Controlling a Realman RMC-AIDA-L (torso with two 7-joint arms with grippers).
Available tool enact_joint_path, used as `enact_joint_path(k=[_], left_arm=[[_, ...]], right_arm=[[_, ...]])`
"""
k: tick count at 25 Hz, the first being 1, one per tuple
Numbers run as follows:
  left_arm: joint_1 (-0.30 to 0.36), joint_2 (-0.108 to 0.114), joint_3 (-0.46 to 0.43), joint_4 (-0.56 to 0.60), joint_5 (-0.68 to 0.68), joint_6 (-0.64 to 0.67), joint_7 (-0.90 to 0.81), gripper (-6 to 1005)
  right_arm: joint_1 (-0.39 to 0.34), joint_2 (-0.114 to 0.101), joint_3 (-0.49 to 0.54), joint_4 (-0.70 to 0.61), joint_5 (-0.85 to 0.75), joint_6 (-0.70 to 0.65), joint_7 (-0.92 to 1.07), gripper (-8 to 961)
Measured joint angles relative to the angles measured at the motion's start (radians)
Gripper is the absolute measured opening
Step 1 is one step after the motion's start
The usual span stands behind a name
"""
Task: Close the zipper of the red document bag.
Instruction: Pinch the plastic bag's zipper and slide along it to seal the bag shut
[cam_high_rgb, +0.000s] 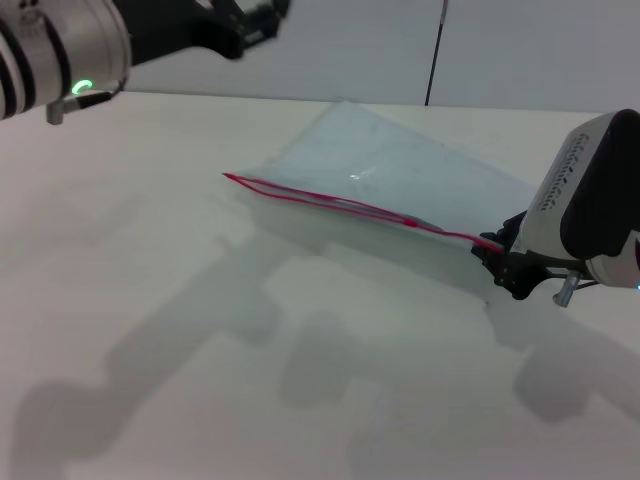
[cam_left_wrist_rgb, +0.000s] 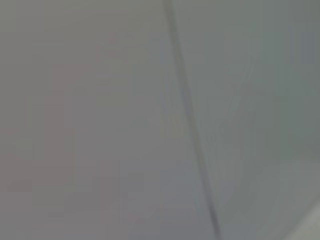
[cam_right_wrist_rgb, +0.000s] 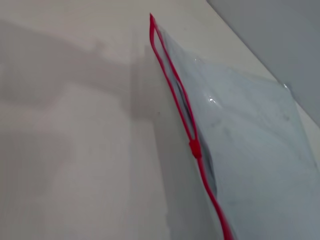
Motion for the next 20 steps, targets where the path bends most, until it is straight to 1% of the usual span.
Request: enact_joint_path(k=[3, 6, 8, 10, 13, 16, 19, 20], left_arm=[[-0.064, 0.010, -0.041, 0.000, 0.083, -0.160, -0.070, 577], [-0.126, 0.013, -0.062, -0.008, 0.184, -0.267, -0.114, 572], [-0.164, 0.004, -0.060, -0.009, 0.275, -0.311, -0.132, 569], [-0.184, -0.011, -0.058, -0.010, 0.343, -0.338, -0.137, 569], [-0.206, -0.028, -0.056, -0.010, 0.396, -0.370, -0.136, 570], [-0.223, -0.031, -0.055, -0.010, 0.405, -0.406, -0.131, 570], [-0.250, -0.029, -0.054, -0.011, 0.423, -0.456, -0.131, 571], [-0.262, -0.029, -0.054, -0.011, 0.435, -0.475, -0.134, 534]], right_arm=[[0.000, 0.002, 0.000, -0.011, 0.001, -0.002, 0.000, 120], [-0.001, 0.000, -0.004, -0.030, 0.028, -0.006, -0.002, 102], [-0.001, 0.000, -0.004, -0.033, 0.035, -0.010, -0.004, 88], [-0.001, 0.000, -0.002, -0.038, 0.043, -0.017, -0.007, 74], [0.003, -0.001, -0.001, -0.051, 0.051, -0.050, -0.009, 49], [0.005, 0.000, 0.000, -0.063, 0.051, -0.065, -0.009, 49], [0.007, 0.000, 0.001, -0.090, 0.051, -0.085, -0.009, 49], [0.007, 0.000, 0.002, -0.097, 0.051, -0.092, -0.009, 49]])
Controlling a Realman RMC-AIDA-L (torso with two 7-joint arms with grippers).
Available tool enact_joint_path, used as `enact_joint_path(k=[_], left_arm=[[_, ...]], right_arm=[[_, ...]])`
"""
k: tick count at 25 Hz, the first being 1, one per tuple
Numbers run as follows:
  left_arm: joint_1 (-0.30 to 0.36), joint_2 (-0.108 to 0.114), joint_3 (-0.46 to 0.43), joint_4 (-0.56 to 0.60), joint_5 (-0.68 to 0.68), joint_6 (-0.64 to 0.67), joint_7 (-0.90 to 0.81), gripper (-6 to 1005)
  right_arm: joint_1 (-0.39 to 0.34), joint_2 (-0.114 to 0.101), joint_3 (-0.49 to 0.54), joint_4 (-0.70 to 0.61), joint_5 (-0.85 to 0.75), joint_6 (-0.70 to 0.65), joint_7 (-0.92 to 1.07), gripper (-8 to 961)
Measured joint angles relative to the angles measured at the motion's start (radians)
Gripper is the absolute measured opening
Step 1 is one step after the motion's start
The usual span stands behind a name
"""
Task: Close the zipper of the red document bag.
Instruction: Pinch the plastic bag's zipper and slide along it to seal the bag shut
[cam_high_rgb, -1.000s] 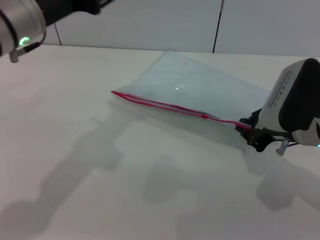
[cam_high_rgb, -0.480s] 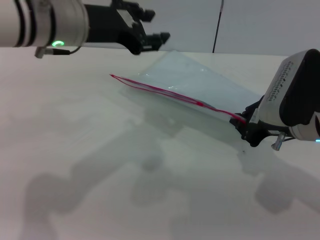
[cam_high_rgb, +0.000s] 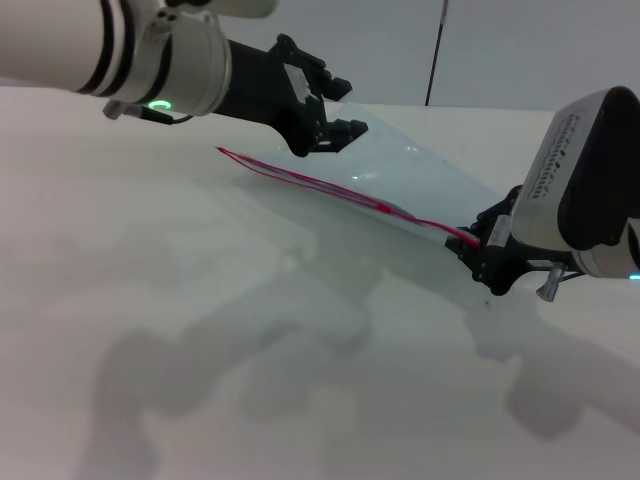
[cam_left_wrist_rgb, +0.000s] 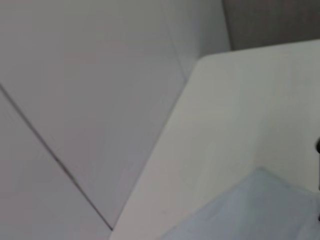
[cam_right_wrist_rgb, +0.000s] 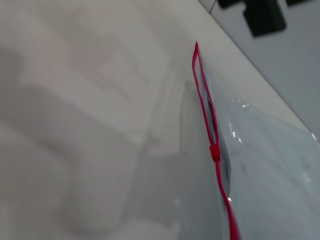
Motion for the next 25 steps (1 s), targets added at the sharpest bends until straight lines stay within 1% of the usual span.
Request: enact_joint_path(k=[2, 6, 7, 13, 20, 25], left_arm=[[-0.023, -0.001, 0.000, -0.003, 0.020, -0.027, -0.003, 459], [-0.062, -0.008, 0.015, -0.010, 0.074, -0.066, -0.004, 464], [-0.062, -0.008, 0.015, -0.010, 0.074, -0.066, -0.004, 464], [-0.076, -0.013, 0.090, -0.012, 0.173, -0.070, -0.015, 465], [-0.096, -0.013, 0.139, -0.010, 0.207, -0.071, -0.030, 464], [-0.099, -0.015, 0.194, -0.005, 0.210, -0.072, -0.034, 464]], right_arm=[[0.003, -0.001, 0.006, -0.013, 0.000, -0.017, 0.001, 49], [0.011, -0.001, 0.021, -0.023, 0.001, -0.041, 0.001, 50], [0.012, -0.001, 0.024, -0.026, 0.005, -0.047, 0.001, 50], [0.014, -0.002, 0.046, -0.053, 0.040, -0.091, -0.012, 50], [0.014, -0.001, 0.051, -0.062, 0.042, -0.104, -0.015, 49], [0.015, -0.003, 0.062, -0.063, 0.042, -0.104, -0.015, 48]])
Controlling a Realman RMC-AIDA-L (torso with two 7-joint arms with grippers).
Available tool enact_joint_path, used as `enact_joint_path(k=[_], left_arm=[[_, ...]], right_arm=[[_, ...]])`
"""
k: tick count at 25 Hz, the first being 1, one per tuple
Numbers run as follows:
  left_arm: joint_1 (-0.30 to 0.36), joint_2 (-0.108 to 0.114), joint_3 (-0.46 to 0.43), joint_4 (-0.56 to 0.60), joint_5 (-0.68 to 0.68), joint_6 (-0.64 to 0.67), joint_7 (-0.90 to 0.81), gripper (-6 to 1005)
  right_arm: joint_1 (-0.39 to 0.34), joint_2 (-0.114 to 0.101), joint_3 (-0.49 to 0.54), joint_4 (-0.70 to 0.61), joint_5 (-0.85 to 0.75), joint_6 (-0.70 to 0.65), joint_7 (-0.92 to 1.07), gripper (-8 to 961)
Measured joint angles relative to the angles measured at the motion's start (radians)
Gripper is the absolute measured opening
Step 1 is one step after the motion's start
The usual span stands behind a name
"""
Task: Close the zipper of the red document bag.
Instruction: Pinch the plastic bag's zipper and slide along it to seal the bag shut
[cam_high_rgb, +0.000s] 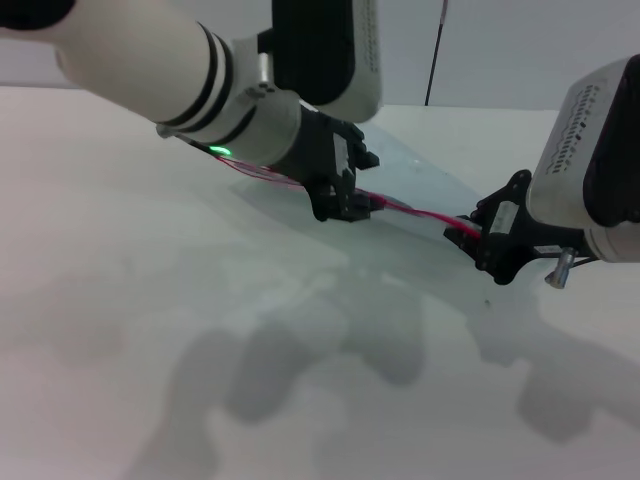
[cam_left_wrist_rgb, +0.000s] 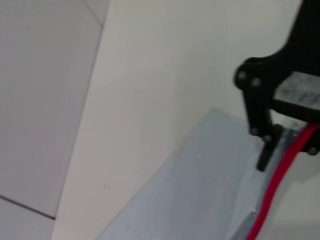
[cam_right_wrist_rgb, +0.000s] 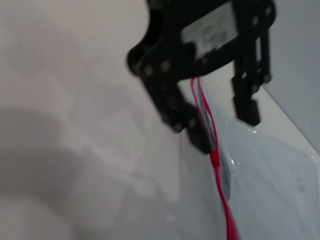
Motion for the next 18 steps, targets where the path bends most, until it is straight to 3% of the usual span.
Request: enact_joint_path(k=[18], left_arm=[[-0.009, 0.001, 0.036, -0.030, -0.004, 0.024, 0.001, 461]], right_arm=[[0.002, 0.001, 0.011, -0.005, 0.019, -0.002, -0.029, 48]])
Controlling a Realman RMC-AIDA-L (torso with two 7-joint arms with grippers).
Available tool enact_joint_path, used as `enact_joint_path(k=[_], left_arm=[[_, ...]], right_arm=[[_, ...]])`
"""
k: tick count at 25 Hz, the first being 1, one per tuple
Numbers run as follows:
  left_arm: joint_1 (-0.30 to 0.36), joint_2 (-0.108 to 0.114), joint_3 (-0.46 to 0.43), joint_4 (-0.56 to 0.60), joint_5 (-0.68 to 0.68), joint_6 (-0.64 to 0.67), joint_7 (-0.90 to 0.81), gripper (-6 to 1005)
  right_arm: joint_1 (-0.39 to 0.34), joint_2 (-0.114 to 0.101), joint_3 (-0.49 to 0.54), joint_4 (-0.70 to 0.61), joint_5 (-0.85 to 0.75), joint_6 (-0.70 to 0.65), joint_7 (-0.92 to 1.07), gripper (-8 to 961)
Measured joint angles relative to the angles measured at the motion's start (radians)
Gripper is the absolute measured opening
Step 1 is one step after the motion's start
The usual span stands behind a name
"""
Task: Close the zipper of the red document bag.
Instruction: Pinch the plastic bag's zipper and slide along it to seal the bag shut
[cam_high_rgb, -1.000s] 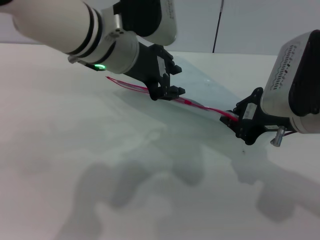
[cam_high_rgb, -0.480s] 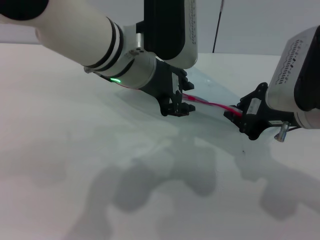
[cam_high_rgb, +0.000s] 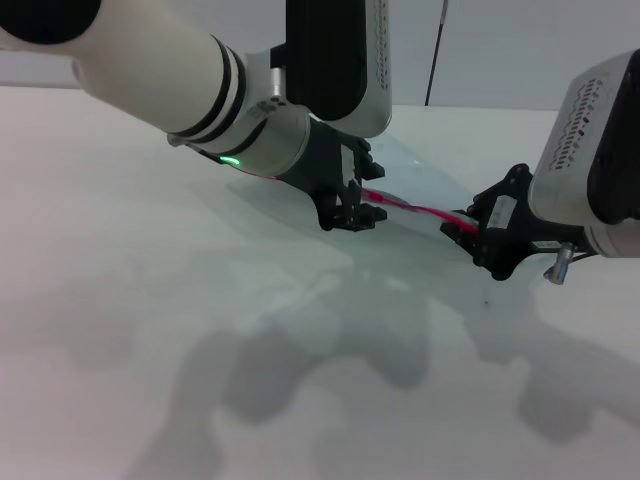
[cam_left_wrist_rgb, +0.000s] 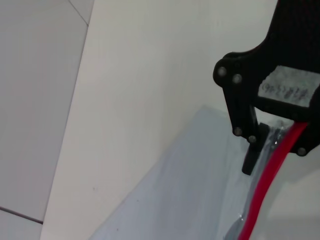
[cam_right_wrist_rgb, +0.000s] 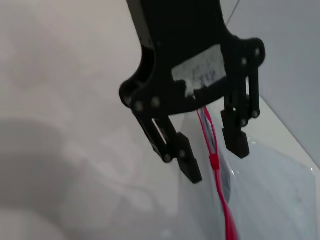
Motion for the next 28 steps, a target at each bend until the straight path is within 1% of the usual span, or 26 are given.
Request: enact_joint_path(k=[21, 24, 28], left_arm=[[-0.014, -0.001, 0.006, -0.039, -0.011, 0.051, 0.025, 451], [-0.014, -0.001, 0.007, -0.040, -0.012, 0.054, 0.026, 431], [-0.015, -0.001, 0.014, -0.042, -0.012, 0.069, 0.027, 374]], right_arm=[[0.000, 0.000, 0.002, -0.001, 0.005, -0.001, -0.008, 49], [0.000, 0.000, 0.002, -0.002, 0.005, -0.001, -0.008, 49], [0.000, 0.000, 0.002, -0.005, 0.005, -0.001, -0.008, 49]])
